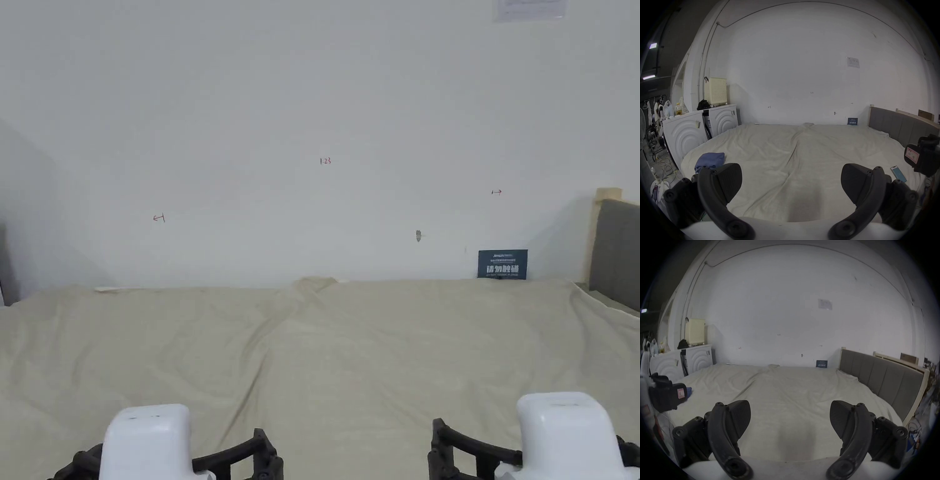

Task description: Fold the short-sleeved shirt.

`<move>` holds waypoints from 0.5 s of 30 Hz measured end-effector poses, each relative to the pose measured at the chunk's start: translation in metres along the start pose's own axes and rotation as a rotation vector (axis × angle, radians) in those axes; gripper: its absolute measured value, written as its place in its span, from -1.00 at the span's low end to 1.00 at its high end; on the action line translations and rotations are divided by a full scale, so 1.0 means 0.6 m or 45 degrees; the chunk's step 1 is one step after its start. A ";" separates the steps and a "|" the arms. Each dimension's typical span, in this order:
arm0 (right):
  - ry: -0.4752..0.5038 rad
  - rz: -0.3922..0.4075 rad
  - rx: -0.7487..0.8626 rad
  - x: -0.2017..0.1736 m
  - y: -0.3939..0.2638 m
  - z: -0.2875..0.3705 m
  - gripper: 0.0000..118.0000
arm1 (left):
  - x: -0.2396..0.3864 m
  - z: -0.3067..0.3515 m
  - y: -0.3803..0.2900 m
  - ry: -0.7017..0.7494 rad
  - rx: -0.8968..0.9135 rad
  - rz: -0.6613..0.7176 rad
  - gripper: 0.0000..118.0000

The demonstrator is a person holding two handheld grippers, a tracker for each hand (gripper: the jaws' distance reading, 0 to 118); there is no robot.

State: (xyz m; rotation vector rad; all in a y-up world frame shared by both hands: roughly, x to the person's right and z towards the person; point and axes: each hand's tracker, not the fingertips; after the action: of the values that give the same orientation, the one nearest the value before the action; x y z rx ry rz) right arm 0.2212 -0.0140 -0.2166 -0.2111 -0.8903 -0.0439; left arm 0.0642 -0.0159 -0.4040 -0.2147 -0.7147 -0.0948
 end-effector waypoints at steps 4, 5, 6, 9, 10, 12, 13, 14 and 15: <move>0.008 -0.069 -0.059 -0.001 0.003 -0.007 0.73 | -0.001 0.004 0.006 0.011 0.007 -0.004 1.00; -0.001 -0.073 -0.064 -0.002 0.002 -0.010 0.73 | -0.002 0.005 0.007 0.011 0.005 0.000 1.00; -0.012 -0.067 -0.079 -0.002 0.002 -0.012 0.73 | -0.003 0.006 0.006 0.013 0.000 0.004 1.00; -0.020 -0.050 -0.086 -0.001 -0.001 -0.013 0.73 | -0.003 0.005 0.005 0.024 -0.015 0.012 1.00; -0.024 -0.040 -0.086 -0.001 -0.001 -0.013 0.73 | -0.003 0.005 0.005 0.021 -0.019 0.011 1.00; -0.019 0.013 -0.040 -0.003 -0.004 -0.011 0.72 | -0.002 0.002 0.004 0.026 -0.033 0.010 1.00; -0.067 0.035 -0.006 -0.009 -0.005 -0.009 0.72 | -0.001 0.002 0.005 0.027 -0.037 0.022 1.00; -0.096 0.038 0.018 -0.011 -0.005 -0.008 0.72 | -0.001 0.002 0.005 0.024 -0.030 0.040 1.00; -0.101 0.026 0.017 -0.013 -0.004 -0.009 0.72 | -0.001 0.003 0.005 0.007 -0.031 0.037 1.00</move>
State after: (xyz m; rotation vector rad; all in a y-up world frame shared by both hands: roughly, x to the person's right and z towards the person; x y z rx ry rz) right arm 0.2198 -0.0180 -0.2254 -0.2106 -0.9667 -0.0105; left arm 0.0630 -0.0123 -0.4035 -0.2482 -0.7050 -0.0761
